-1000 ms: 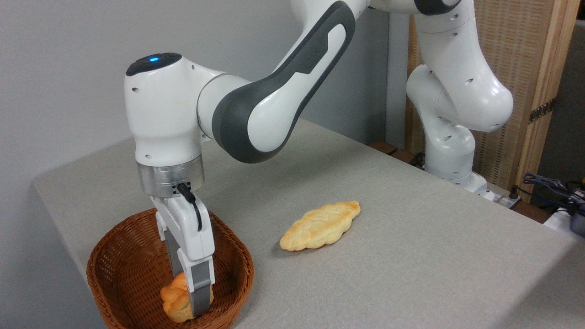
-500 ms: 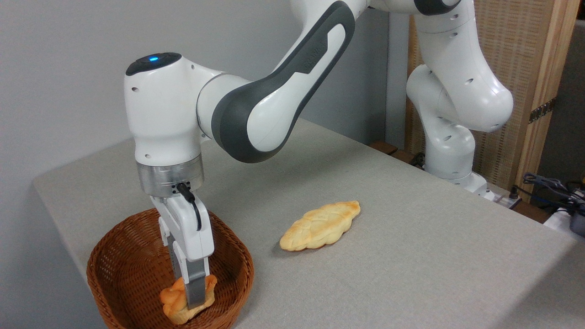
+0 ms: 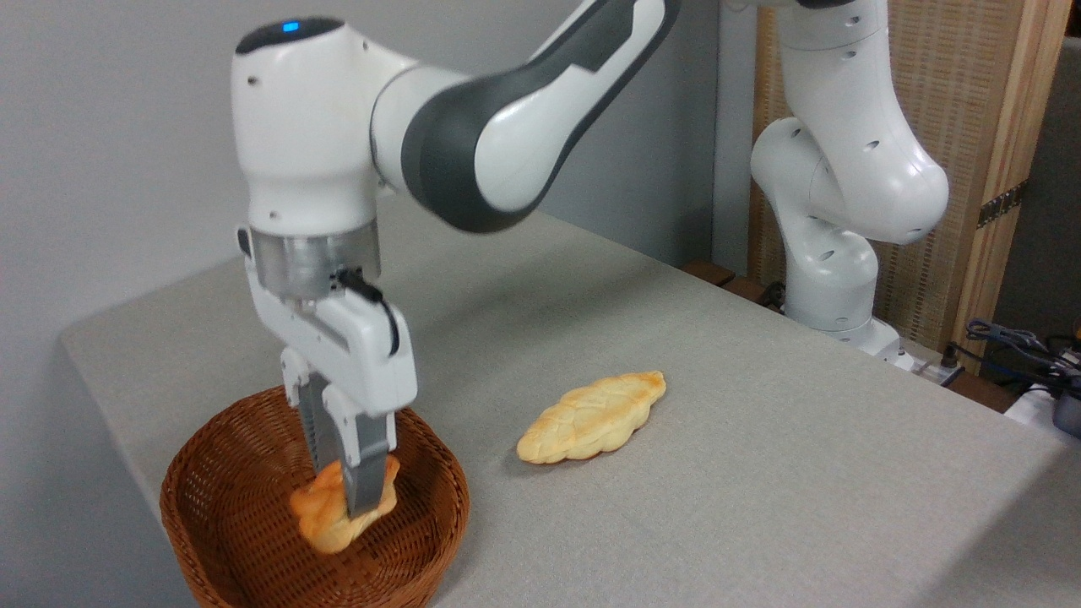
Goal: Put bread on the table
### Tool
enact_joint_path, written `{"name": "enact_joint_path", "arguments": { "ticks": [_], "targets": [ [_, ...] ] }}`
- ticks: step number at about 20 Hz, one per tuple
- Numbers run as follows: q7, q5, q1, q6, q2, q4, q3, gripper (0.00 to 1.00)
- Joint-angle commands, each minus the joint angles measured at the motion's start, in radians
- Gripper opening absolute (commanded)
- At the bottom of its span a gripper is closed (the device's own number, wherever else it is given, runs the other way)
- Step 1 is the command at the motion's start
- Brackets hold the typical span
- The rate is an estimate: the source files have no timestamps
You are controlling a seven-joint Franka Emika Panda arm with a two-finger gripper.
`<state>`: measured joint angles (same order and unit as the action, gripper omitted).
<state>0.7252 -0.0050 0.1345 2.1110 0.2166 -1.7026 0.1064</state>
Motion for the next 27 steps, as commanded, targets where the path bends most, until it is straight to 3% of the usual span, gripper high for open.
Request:
{"name": "enact_joint_path", "arguments": {
  "ticks": [1, 3, 5, 6, 7, 10, 14, 19, 23, 27],
  "targets": [
    [-0.015, -0.021, 0.002, -0.132, -0.097, -0.005, 0.001, 0.52],
    [-0.012, -0.052, 0.002, -0.26, -0.164, -0.009, 0.004, 0.57],
    [-0.01, -0.052, 0.007, -0.395, -0.184, -0.014, -0.004, 0.74],
    [-0.009, -0.052, 0.008, -0.431, -0.186, -0.015, -0.013, 0.76],
    [-0.013, -0.052, 0.008, -0.462, -0.184, -0.017, -0.033, 0.93],
    [-0.013, -0.052, 0.008, -0.494, -0.174, -0.044, -0.08, 1.0],
    [-0.015, -0.052, 0.01, -0.494, -0.142, -0.048, -0.108, 1.0],
    [-0.007, -0.038, 0.011, -0.474, -0.143, -0.037, -0.097, 1.0],
    [-0.001, -0.041, -0.007, -0.311, -0.149, -0.023, -0.03, 1.0],
    [0.007, -0.05, -0.007, -0.24, -0.146, -0.015, -0.002, 1.0]
  ]
}}
